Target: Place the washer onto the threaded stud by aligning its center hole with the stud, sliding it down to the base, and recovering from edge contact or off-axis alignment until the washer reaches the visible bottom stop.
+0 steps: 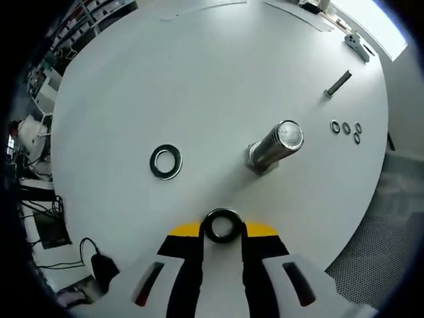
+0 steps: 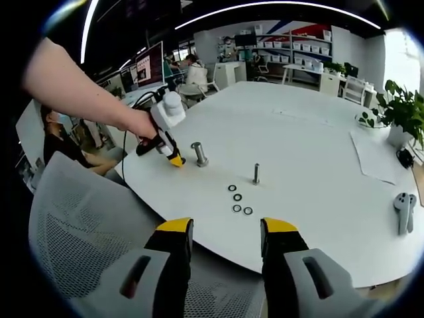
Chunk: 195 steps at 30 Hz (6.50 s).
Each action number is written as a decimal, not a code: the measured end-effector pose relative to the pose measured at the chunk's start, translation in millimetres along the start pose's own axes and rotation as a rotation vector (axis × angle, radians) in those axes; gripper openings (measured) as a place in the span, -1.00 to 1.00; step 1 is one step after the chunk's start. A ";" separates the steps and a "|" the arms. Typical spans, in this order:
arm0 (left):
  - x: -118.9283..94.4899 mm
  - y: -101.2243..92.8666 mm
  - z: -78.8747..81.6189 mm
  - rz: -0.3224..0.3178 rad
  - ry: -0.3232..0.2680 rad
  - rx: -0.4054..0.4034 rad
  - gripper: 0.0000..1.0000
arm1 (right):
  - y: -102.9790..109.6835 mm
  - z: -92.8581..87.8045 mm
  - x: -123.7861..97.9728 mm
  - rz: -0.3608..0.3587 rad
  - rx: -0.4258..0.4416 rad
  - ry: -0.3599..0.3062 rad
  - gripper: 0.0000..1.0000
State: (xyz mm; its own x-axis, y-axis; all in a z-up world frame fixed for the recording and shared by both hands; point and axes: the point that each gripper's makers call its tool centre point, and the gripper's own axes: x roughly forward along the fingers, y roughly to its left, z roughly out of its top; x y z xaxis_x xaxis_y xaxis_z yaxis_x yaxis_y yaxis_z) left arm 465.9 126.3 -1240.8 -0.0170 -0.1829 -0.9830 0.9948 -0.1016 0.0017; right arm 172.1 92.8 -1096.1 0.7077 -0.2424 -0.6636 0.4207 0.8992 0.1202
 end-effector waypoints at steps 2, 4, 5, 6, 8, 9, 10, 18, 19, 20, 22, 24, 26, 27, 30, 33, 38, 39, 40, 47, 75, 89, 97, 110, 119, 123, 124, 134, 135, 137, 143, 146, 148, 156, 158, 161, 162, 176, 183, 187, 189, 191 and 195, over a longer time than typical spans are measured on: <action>0.0 -0.2 0.4 0.000 0.003 0.015 -0.62 | 0.2 0.0 -0.2 0.000 0.000 0.000 -0.13; -0.9 -2.0 0.4 0.000 0.004 0.027 -0.62 | 0.2 -0.1 -0.5 0.000 0.000 0.000 -0.13; -1.1 -2.6 0.4 0.000 0.003 0.035 -0.62 | 0.1 -0.1 -0.7 -0.001 0.001 0.000 -0.13; -2.6 -6.0 -0.8 0.001 0.002 0.042 -0.62 | 0.0 -0.2 -0.7 -0.001 0.002 0.000 -0.14; -3.1 -7.5 -1.2 0.003 0.001 0.049 -0.62 | 0.0 -0.1 -0.7 -0.001 0.002 0.001 -0.14; -3.2 -8.3 -1.3 0.003 0.001 0.056 -0.62 | -0.1 -0.3 -0.3 -0.001 0.000 0.001 -0.14; -2.5 -6.5 -0.5 0.002 0.002 0.069 -0.62 | -0.2 -0.4 -0.2 -0.001 0.000 0.002 -0.14; -1.3 -2.1 1.7 -0.004 0.012 0.094 -0.62 | -0.7 -0.4 -0.3 -0.003 0.001 0.002 -0.14; -1.4 -2.3 1.7 -0.004 0.013 0.098 -0.62 | -0.8 -0.5 -0.4 -0.003 0.002 0.002 -0.14; -1.6 -2.6 1.8 -0.004 0.013 0.099 -0.62 | -0.8 -0.3 -0.6 -0.003 0.003 0.001 -0.14; -3.3 -4.0 3.1 -0.002 0.008 0.102 -0.62 | -0.8 -0.3 -0.8 -0.003 0.002 0.001 -0.14; -4.2 -5.4 4.5 -0.004 0.005 0.106 -0.62 | -0.9 -0.4 -0.8 -0.004 0.003 0.001 -0.14; -6.5 -9.1 6.0 -0.003 0.002 0.116 -0.62 | -1.0 -0.4 -0.7 -0.004 0.003 0.001 -0.14; -6.6 -10.1 6.4 -0.005 0.003 0.119 -0.62 | -1.1 -0.5 -0.8 -0.004 0.003 0.002 -0.14; -4.9 -8.2 6.8 -0.003 0.006 0.133 -0.62 | -1.1 -0.4 -0.8 -0.004 0.003 0.002 -0.14; -4.2 -7.8 9.3 -0.004 0.011 0.147 -0.62 | -1.0 -0.9 -1.0 -0.005 0.003 0.003 -0.14; -1.0 -3.6 11.2 -0.007 0.006 0.147 -0.60 | -1.0 -0.7 -1.3 -0.006 0.005 0.003 -0.14; -0.5 -3.3 11.0 -0.010 0.006 0.141 -0.60 | -1.0 -0.8 -0.9 -0.005 0.003 0.004 -0.14; -0.3 -3.4 10.8 -0.012 0.006 0.137 -0.59 | -0.9 -0.8 -0.8 -0.005 0.003 0.004 -0.14; 0.5 -3.2 7.6 -0.016 0.009 0.100 -0.57 | -1.6 -0.8 -0.2 -0.006 0.004 0.003 -0.14; -12.0 -12.6 -0.1 -0.022 -0.012 0.059 -0.64 | -1.1 -0.9 -0.6 -0.003 0.001 0.006 -0.14; -51.8 -8.8 35.8 -0.035 -0.113 0.124 -0.63 | -0.1 -1.1 0.3 0.002 -0.001 0.006 -0.14; -77.1 -24.0 60.6 -0.060 -0.186 0.130 -0.63 | -0.3 -2.5 0.4 0.003 -0.001 0.011 -0.15; -68.9 -39.3 78.2 -0.037 -0.128 0.257 -0.63 | 0.5 -1.7 0.0 0.005 -0.006 0.007 -0.15; -56.3 -36.3 76.7 -0.044 -0.088 0.280 -0.63 | -1.0 -0.4 -1.0 0.002 0.001 -0.001 -0.16; -54.0 -38.6 75.1 -0.047 -0.077 0.291 -0.63 | -1.3 -0.3 -0.7 0.001 0.003 -0.003 -0.16; -52.5 -42.8 75.8 -0.047 -0.071 0.300 -0.63 | -1.4 -0.3 -0.7 0.000 0.003 -0.003 -0.16; -27.0 -36.6 72.1 -0.041 -0.044 0.317 -0.62 | -2.6 -0.8 -0.6 -0.005 0.004 0.000 -0.18; -25.0 -36.9 71.3 -0.041 -0.038 0.316 -0.62 | -2.8 -1.0 -0.4 -0.006 0.005 0.002 -0.18; -19.1 -35.5 71.0 -0.036 -0.034 0.322 -0.62 | -3.3 -1.4 -0.1 -0.007 0.004 0.005 -0.18; -8.6 -36.0 70.7 -0.030 -0.018 0.339 -0.62 | -4.9 -2.3 0.1 -0.014 0.006 0.007 -0.18; -5.0 -35.2 71.6 -0.024 -0.007 0.338 -0.62 | -5.6 -2.4 0.2 -0.017 0.007 0.007 -0.18; -3.0 -36.3 69.9 -0.021 -0.004 0.340 -0.62 | -6.3 -2.6 0.3 -0.020 0.007 0.008 -0.18; 1.1 -35.5 69.4 -0.042 -0.014 0.302 -0.60 | -7.2 -2.2 0.2 -0.023 0.006 0.005 -0.19; 0.9 -38.0 68.9 -0.048 -0.019 0.302 -0.59 | -8.0 -2.5 -0.4 -0.030 0.004 0.005 -0.19; 1.4 -40.0 70.8 -0.048 -0.027 0.281 -0.55 | -8.2 -2.5 -0.4 -0.032 0.006 0.005 -0.19; 1.8 -40.1 73.5 -0.042 -0.053 0.283 -0.53 | -8.8 -2.5 -0.5 -0.035 0.003 0.004 -0.19; -7.8 -31.4 59.5 -0.004 -0.066 0.273 -0.40 | -6.5 -2.4 0.0 -0.026 -0.019 0.006 -0.19; -10.9 -9.0 47.4 0.008 -0.046 0.229 -0.40 | -8.3 -1.1 -0.8 -0.030 -0.016 0.000 -0.19; -8.4 8.0 39.6 0.016 -0.044 0.192 -0.41 | -7.8 -1.3 -0.9 -0.027 -0.020 0.002 -0.20; -5.4 12.3 37.0 0.016 -0.037 0.174 -0.43 | -7.6 -1.3 -1.2 -0.027 -0.018 0.001 -0.21; -2.6 19.1 34.2 0.023 -0.033 0.160 -0.43 | -7.8 -1.5 -1.1 -0.029 -0.016 0.002 -0.21; -2.6 34.7 33.0 0.027 -0.054 0.095 -0.42 | -8.3 -1.9 -1.2 -0.032 -0.019 0.005 -0.21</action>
State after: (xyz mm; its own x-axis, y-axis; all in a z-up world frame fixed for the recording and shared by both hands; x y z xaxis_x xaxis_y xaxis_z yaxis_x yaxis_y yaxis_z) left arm 497.2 91.0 -1232.1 0.0018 -0.2392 -0.9710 0.9811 -0.1875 0.0481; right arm 166.7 86.4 -1097.6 0.6911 -0.2695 -0.6707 0.4323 0.8977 0.0847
